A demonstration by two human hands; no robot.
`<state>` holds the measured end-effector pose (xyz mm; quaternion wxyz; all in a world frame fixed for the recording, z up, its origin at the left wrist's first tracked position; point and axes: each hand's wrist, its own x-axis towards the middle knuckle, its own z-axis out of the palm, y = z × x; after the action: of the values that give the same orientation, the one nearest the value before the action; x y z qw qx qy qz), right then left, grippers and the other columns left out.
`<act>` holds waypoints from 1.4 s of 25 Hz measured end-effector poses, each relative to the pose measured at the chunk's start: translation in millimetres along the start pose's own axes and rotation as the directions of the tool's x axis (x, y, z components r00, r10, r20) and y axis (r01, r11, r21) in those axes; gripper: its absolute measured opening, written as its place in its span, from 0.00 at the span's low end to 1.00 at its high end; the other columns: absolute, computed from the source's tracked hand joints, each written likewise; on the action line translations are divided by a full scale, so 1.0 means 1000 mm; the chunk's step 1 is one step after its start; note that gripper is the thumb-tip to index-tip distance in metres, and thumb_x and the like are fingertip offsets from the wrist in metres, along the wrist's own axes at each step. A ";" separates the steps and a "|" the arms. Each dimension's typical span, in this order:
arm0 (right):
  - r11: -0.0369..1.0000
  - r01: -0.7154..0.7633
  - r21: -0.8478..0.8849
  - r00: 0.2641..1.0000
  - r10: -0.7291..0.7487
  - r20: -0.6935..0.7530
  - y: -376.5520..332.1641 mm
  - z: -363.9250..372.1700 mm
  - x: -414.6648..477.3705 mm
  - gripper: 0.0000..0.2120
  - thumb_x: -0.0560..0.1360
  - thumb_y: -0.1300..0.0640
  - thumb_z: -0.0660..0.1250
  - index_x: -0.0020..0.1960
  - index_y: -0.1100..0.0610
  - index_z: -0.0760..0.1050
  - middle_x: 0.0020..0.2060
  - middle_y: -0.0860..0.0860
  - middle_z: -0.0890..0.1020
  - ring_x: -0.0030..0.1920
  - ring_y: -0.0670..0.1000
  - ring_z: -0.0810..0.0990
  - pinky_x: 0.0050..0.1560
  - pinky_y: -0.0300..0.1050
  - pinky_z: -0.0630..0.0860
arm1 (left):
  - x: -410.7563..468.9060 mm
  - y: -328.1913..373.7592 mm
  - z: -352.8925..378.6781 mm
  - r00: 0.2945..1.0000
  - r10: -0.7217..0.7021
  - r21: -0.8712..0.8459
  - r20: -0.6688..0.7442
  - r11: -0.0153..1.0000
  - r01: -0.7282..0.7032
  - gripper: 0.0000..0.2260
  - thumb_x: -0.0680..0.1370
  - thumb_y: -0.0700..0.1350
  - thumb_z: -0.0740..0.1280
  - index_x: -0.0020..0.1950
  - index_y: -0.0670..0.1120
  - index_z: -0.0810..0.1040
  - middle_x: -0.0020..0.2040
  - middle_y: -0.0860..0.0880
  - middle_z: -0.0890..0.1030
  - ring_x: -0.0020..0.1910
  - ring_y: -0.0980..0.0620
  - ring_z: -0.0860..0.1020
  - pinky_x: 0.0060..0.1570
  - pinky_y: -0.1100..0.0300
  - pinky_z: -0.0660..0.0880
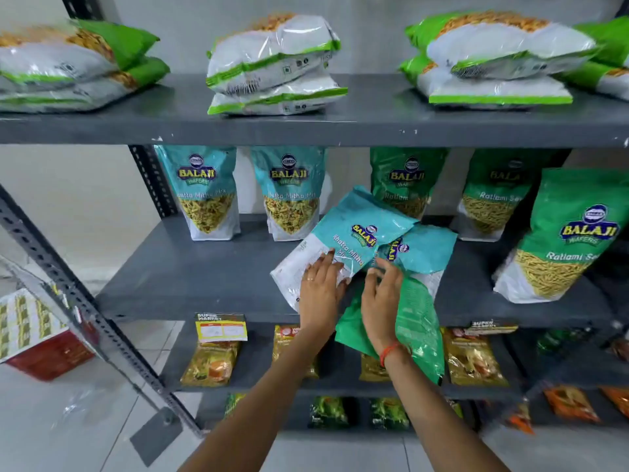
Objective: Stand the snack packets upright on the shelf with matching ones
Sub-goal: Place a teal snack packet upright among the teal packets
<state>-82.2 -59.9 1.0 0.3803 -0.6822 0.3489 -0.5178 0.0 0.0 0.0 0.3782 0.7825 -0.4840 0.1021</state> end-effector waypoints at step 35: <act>0.907 -0.349 0.234 0.921 0.285 0.267 -0.108 -0.015 -0.028 0.06 0.76 0.58 0.65 0.43 0.49 0.77 0.39 0.48 0.80 0.41 0.45 0.78 0.45 0.46 0.76 | -0.022 -0.054 -0.176 0.758 -0.557 -0.892 0.340 0.063 0.447 0.07 0.78 0.39 0.62 0.43 0.44 0.77 0.30 0.54 0.84 0.31 0.56 0.81 0.31 0.64 0.78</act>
<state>-94.0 12.3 86.0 0.5888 -0.6106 0.3339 -0.4111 70.0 150.0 83.3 0.7955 0.5079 -0.1253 -0.3057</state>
